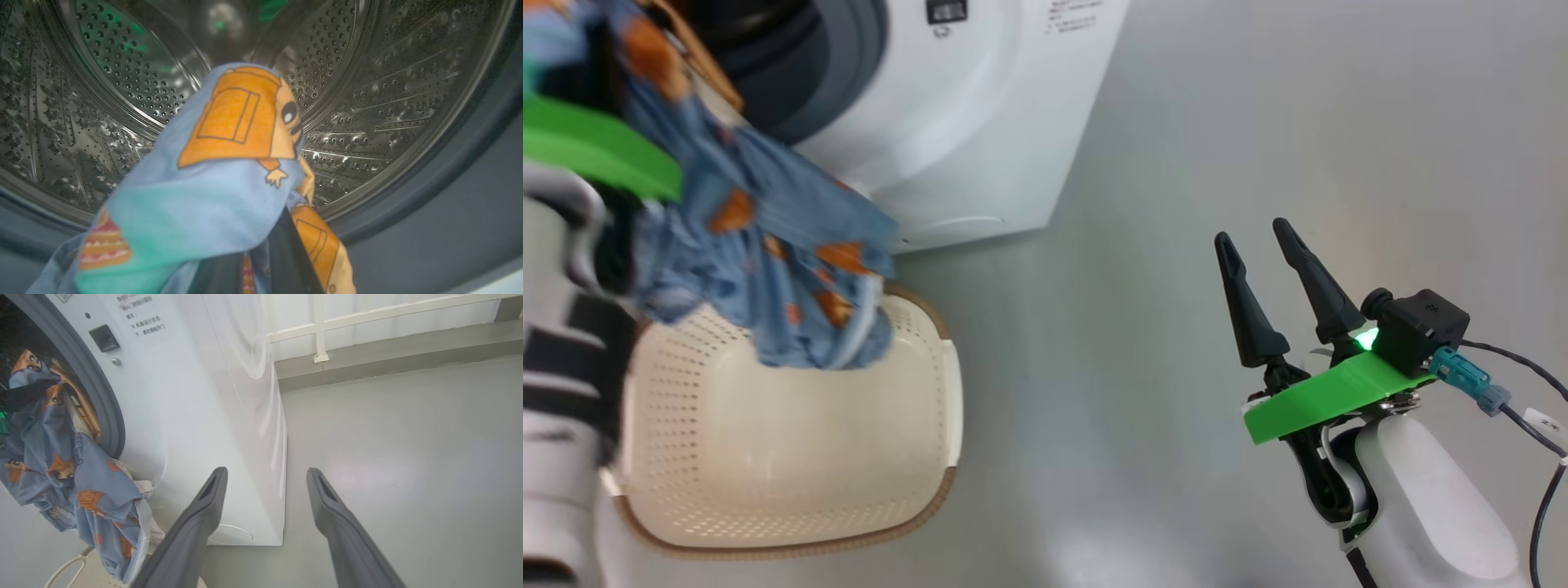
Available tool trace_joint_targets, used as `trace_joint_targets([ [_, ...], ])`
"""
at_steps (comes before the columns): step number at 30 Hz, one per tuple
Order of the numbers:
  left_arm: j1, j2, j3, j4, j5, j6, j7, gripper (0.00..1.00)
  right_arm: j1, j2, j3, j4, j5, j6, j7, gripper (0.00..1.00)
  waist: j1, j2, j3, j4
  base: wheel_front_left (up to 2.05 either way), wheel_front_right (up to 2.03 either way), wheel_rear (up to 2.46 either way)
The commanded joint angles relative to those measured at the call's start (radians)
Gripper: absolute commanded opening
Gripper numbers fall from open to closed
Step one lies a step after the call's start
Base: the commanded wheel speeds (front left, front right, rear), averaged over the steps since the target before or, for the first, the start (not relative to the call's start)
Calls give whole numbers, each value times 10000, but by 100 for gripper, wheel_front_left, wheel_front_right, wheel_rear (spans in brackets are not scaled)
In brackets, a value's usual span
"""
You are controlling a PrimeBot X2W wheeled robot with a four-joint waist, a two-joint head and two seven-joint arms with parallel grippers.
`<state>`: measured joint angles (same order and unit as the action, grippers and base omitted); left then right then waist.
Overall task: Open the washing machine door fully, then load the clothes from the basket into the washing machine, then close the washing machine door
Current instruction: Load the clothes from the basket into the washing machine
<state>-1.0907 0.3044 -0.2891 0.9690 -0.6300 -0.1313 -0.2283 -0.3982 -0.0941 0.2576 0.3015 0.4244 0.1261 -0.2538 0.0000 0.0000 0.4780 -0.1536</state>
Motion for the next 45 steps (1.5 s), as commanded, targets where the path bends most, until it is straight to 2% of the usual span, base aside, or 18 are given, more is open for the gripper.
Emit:
trace_joint_targets([
  [1, -435, 547, 189, -79, 94, 7, -12, 0, 205, 72, 207, -264, 6, 46, -80, 100, 0, 0, 558, -503, 0, 0, 0],
  [8, -2372, 896, 9, 925, 430, 135, 127, 0, 175, 215, 181, -523, -112, 46, -80, 100, 0, 0, 1480, -1093, 0, 0, 0],
  [13, -3616, 1142, -109, 1118, 778, 263, -146, 0, 138, 319, 222, -689, -151, 46, -80, 100, 0, 0, 1962, -1434, 0, 0, 0],
  [16, -4121, 1372, -46, 831, 1037, 423, -304, 0, 157, 366, 199, -765, -159, 46, -80, 100, 0, 0, 2125, -1562, 0, 0, 0],
  [18, -4296, 1534, 210, 165, 1231, 644, -325, 0, 177, 387, 150, -814, -156, 46, -80, 100, 0, 0, 2218, -1584, 0, 0, 0],
  [20, -4115, 1639, 562, -529, 1436, 839, -329, 0, 179, 403, 123, -833, -161, 46, -80, 100, 0, 0, 2268, -1585, 0, 0, 0],
  [22, -3741, 1571, 751, -667, 1560, 893, -331, 0, 172, 415, 120, -794, -157, 46, -80, 100, 0, 0, 2232, -1541, 0, 0, 0],
  [24, -3394, 1371, 766, -216, 1547, 852, -332, 100, 136, 423, 167, -734, -155, 46, -80, 100, 0, 0, 2128, -1465, 0, 0, 0],
  [28, -3197, 973, 623, 1081, 1476, 716, -52, 100, 42, 430, 206, -593, -178, 46, -80, 100, 0, 0, 1786, -1273, 0, 0, 0],
  [34, -3131, 720, 549, 2089, 1368, 597, -76, 100, 11, 432, 248, -380, -188, 46, -80, 100, 0, 0, 1242, -1097, 0, 0, 0],
  [45, -2132, 288, 515, 2444, 1214, 322, -310, 100, 35, 242, 360, -63, 6, 46, -80, 100, 0, 0, -12, -645, 0, 0, 0],
])
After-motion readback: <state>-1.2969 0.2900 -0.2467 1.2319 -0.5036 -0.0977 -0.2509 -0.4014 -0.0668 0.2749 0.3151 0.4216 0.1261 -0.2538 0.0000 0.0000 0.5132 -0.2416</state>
